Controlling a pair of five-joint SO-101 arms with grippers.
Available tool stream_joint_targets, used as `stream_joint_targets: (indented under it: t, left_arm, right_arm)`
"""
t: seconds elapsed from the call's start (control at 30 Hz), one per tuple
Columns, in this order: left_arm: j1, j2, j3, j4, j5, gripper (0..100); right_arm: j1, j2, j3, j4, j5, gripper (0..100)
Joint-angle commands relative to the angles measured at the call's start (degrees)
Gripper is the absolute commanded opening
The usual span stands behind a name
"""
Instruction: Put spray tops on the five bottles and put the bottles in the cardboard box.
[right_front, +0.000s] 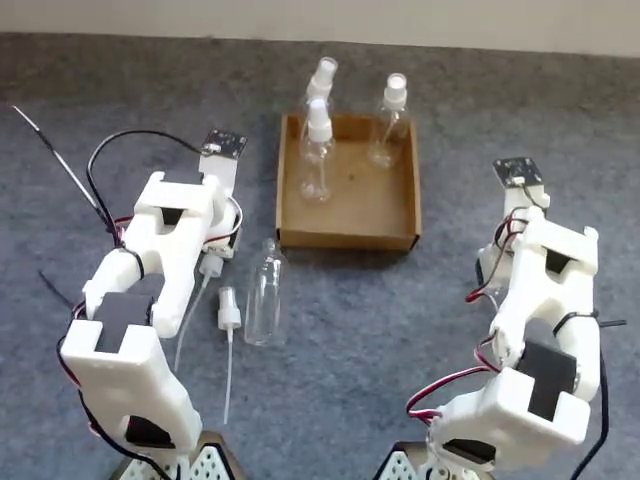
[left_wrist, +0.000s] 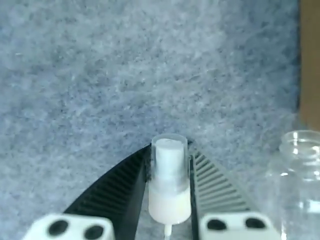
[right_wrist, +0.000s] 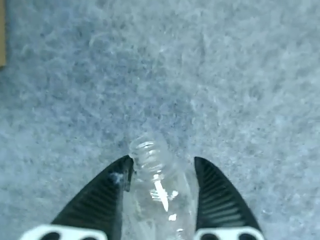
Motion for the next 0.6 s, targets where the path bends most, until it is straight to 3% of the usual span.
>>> stream_joint_targets:
  t: [0.0, 0.37, 0.57]
  left_arm:
    - [0.92, -0.4, 0.04, -1.32, 0.35, 7]
    - [1.01, -0.31, 0.13, -1.32, 0.35, 7]
    - [1.01, -0.31, 0.13, -1.32, 0.35, 7]
  right_arm:
    - [1.98, -0.13, -2.95, 0.66, 1.32, 2.6]
    - [4.0, -0.57, -3.38, 1.01, 1.14, 1.8]
    - [3.56, -0.4, -9.01, 12.88, 1.23, 13.8]
